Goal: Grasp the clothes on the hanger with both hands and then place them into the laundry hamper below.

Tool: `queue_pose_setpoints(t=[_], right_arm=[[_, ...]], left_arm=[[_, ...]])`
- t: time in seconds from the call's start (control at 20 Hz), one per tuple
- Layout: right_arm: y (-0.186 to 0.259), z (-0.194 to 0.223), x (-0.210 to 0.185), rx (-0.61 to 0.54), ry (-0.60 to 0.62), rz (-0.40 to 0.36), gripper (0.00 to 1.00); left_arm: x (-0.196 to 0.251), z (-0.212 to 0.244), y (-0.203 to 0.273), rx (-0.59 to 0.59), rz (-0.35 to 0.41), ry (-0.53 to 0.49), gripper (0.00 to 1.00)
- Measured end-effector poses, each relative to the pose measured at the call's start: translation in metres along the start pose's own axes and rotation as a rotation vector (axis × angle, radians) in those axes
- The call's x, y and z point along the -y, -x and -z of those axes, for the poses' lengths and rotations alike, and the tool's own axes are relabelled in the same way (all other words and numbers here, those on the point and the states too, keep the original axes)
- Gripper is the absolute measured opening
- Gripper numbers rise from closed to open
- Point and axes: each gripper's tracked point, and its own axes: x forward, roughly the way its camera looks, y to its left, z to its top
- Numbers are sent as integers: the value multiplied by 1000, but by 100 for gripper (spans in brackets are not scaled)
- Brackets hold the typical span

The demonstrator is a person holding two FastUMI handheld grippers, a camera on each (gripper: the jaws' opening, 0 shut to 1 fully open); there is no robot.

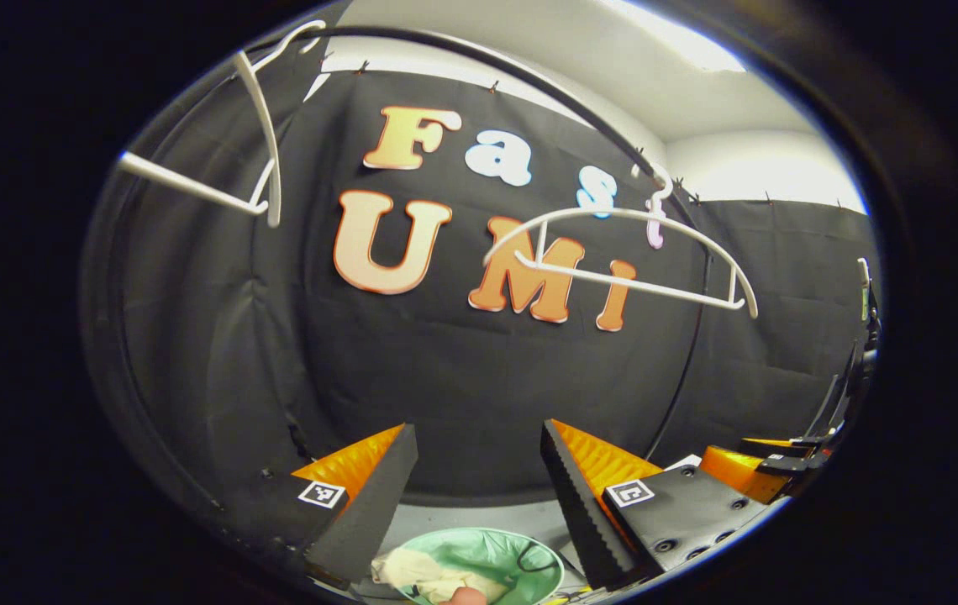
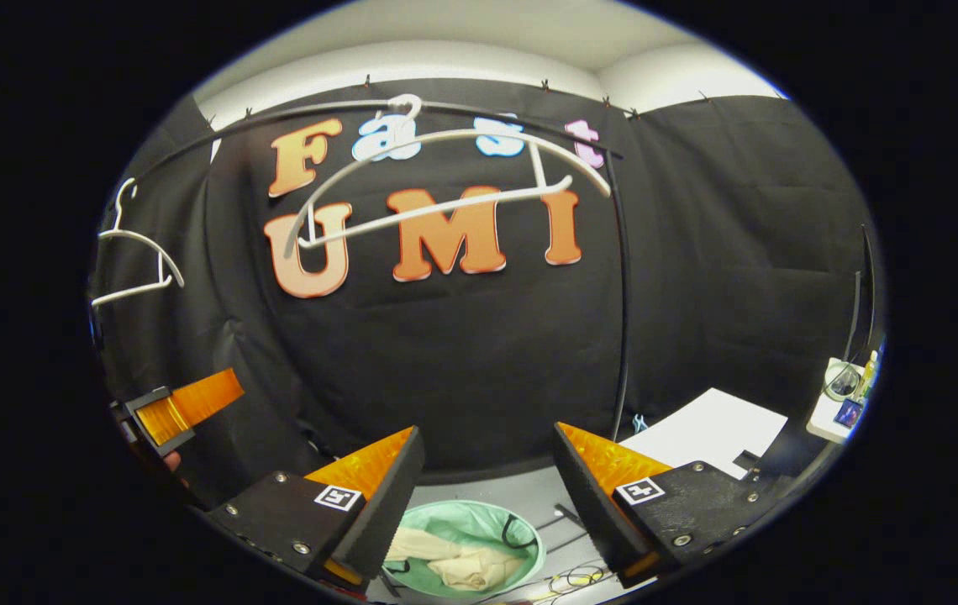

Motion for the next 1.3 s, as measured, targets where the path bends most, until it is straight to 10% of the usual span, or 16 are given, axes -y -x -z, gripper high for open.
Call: queue_pose_setpoints(t=[0.5,1.3], right_arm=[[45,-98,40,298,-6,70,94],[26,-105,34,339,-20,45,94]], left_arm=[[-5,-66,11,180,-7,0,98],[-12,-74,12,212,-26,-45,97]])
